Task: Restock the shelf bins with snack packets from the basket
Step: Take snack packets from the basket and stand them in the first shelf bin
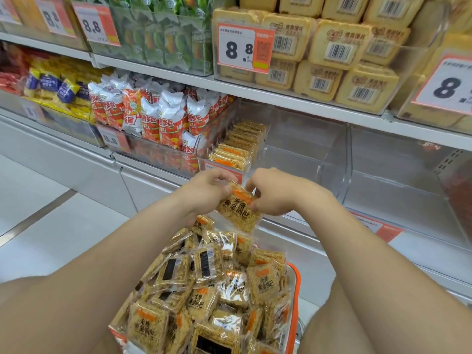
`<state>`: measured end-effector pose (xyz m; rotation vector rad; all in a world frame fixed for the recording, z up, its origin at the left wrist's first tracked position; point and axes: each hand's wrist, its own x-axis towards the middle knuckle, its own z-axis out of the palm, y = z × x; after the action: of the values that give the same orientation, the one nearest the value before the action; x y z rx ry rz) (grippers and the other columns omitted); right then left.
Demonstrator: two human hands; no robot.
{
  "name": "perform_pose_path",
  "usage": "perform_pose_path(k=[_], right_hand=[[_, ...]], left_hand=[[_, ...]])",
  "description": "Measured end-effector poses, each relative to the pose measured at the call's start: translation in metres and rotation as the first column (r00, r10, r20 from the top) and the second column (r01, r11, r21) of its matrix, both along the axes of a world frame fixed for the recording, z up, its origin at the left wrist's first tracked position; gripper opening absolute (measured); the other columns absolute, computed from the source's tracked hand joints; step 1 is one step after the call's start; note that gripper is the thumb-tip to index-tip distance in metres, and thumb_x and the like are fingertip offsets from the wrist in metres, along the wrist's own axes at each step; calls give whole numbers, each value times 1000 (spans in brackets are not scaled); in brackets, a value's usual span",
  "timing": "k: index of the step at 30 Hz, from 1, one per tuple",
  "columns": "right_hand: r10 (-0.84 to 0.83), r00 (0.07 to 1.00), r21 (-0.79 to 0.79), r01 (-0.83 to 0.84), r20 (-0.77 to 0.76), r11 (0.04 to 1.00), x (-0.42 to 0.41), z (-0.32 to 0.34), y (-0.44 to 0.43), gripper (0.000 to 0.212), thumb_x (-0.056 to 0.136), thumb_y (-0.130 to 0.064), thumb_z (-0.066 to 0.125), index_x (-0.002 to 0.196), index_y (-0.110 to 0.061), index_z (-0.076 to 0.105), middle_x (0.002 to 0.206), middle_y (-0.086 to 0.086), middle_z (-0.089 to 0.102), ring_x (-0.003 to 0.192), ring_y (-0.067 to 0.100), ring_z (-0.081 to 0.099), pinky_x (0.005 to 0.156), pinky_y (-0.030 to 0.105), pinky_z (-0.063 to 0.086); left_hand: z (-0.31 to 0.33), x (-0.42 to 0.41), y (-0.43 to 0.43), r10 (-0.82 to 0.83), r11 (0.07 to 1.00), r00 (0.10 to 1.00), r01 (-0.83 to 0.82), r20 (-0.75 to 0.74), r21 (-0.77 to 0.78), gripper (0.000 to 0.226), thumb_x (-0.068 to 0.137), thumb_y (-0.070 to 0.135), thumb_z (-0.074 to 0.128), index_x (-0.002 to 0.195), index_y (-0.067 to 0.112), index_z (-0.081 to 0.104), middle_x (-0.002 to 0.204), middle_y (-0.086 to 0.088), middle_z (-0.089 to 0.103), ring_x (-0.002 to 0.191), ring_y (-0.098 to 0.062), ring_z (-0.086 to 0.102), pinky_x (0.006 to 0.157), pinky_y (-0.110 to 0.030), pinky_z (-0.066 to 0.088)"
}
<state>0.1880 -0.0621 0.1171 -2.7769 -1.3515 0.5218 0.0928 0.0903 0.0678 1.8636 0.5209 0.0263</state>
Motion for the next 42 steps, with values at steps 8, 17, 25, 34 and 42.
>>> perform_pose_path(k=[8,17,25,34,42], right_hand=[[-43,995,208,60,-84,976,2,9,-4,35,104,-20,61,138,-15,64,123,7,70,113,25,64,95,37,49],[-312,949,710,191,43,678,24,6,13,35,106,-12,52,137,-23,63,126,5,70,118,29,62,96,40,51],[-260,964,496,197,60,846,42,-30,53,34,100,-16,62,131,-27,69,125,11,63,113,33,63,98,43,53],[-229,968,518,251,-107,818,53,-35,71,22,100,-15,65,113,-26,79,123,11,71,124,28,60,102,46,55],[-278,961,430,248,7,868,63,-34,83,8,90,-24,80,92,-32,81,106,2,73,104,25,64,86,45,59]], left_hand=[[10,-1,4,215,950,974,-192,71,-248,21,110,19,55,115,23,75,93,-9,68,79,-22,58,71,-35,49],[32,4,36,59,716,992,-123,116,687,32,101,9,50,130,19,61,124,-4,61,116,-29,58,97,-45,51],[23,14,47,3,621,994,82,-107,779,49,93,2,57,137,21,49,127,-13,47,109,-40,56,93,-57,52],[16,24,59,-36,598,998,63,-52,799,49,93,1,60,135,24,48,125,-9,45,103,-36,58,85,-54,55],[9,26,67,-175,409,976,192,-130,892,64,93,-1,57,149,31,51,134,-4,36,112,-33,52,88,-52,51]])
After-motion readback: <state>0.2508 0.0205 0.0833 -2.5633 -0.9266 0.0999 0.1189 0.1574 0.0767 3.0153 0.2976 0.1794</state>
